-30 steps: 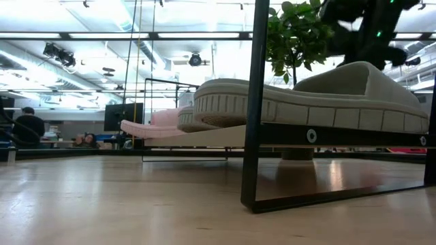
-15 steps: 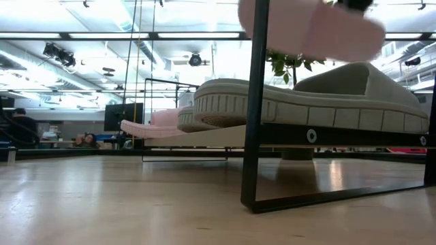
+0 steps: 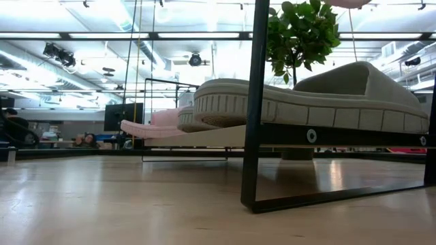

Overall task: Pick and place slides into the shelf
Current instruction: Put the pink slide on the shelf

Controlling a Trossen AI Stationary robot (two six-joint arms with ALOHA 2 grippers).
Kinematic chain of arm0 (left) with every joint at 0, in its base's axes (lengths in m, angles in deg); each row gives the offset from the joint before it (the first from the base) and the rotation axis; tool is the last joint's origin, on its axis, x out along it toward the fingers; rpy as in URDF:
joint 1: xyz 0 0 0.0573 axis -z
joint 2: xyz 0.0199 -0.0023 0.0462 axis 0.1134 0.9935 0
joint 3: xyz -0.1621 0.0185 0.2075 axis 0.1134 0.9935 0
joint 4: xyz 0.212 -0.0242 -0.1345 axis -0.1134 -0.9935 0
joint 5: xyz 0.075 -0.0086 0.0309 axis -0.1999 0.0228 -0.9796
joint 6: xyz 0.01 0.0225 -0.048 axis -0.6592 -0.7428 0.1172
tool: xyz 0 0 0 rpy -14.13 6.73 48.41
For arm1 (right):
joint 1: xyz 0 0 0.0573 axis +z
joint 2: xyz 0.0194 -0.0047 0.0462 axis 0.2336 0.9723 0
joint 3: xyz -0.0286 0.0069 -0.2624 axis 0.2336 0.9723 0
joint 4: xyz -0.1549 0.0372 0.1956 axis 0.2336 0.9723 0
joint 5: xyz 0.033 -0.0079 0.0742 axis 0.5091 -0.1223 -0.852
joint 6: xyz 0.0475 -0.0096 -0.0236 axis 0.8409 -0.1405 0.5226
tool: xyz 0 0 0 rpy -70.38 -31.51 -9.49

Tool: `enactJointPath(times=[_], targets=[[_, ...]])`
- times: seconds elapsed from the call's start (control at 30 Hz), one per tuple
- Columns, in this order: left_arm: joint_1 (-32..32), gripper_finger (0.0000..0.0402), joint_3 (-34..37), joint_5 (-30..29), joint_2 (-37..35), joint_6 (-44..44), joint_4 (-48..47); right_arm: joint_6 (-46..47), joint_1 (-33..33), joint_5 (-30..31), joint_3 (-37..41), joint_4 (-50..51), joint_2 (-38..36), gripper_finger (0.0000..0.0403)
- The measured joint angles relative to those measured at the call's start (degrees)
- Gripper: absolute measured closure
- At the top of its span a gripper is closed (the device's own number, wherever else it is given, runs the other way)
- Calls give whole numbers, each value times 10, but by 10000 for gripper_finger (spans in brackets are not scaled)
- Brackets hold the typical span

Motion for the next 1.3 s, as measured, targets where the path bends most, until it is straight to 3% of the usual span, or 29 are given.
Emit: enactJointPath(times=[0.37,0.93,1.13,1.3], targets=[[-21,168,0,109,0,-15,14,-14,0,-15,0,-2,10,399],[-33,164,0,145,22,1,12,-11,0,-18,0,-25,13,401],[-45,194,0,144,27,80,6,0,0,-18,0,-48,13,401],[-54,261,0,144,28,121,5,0,0,-19,0,-48,14,401]])
